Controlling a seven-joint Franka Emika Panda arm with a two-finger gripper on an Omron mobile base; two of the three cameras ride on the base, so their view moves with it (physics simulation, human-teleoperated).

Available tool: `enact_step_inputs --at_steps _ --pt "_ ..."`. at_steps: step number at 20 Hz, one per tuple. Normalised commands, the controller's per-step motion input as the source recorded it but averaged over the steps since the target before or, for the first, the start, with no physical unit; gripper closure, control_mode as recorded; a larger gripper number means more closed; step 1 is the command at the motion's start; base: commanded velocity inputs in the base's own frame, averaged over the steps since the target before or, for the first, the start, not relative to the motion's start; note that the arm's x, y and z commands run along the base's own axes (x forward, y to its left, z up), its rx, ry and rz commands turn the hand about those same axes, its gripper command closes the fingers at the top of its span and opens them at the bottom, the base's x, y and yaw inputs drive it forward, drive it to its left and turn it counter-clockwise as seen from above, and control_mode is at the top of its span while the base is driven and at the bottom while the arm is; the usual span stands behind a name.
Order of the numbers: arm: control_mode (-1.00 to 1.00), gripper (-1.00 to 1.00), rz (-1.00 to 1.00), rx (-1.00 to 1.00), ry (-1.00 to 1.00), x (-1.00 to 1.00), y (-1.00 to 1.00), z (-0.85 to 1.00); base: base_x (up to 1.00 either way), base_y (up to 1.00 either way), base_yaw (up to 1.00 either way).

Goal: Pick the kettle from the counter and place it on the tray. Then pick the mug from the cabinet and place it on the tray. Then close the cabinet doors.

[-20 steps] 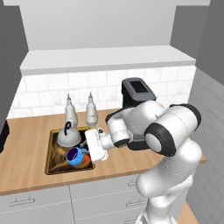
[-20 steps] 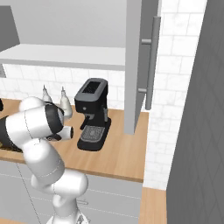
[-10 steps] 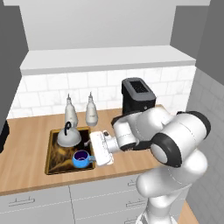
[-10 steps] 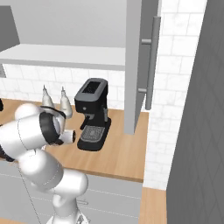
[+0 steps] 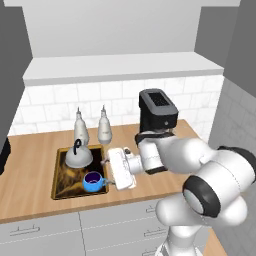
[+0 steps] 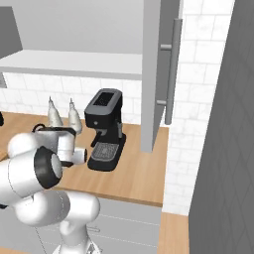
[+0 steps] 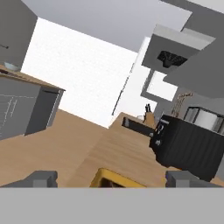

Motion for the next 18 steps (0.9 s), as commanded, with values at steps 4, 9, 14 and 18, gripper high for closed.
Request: enact_step_inputs --at_steps 4,9,14,18 --pt "-1.00 -1.00 -0.10 -0.04 0.00 -0.48 0.01 1.00 0.00 0.00 0.00" --pt "-1.00 -1.00 -0.10 -0.09 0.00 -0.46 0.00 1.00 0.00 0.00 0.00" --pt "-1.00 -1.00 -0.11 -0.11 0.00 -0.49 0.00 1.00 0.00 0.00 0.00" --pt "-1.00 -1.00 -0.17 -0.11 0.02 -0.54 -0.09 0.77 0.00 0.00 0.00"
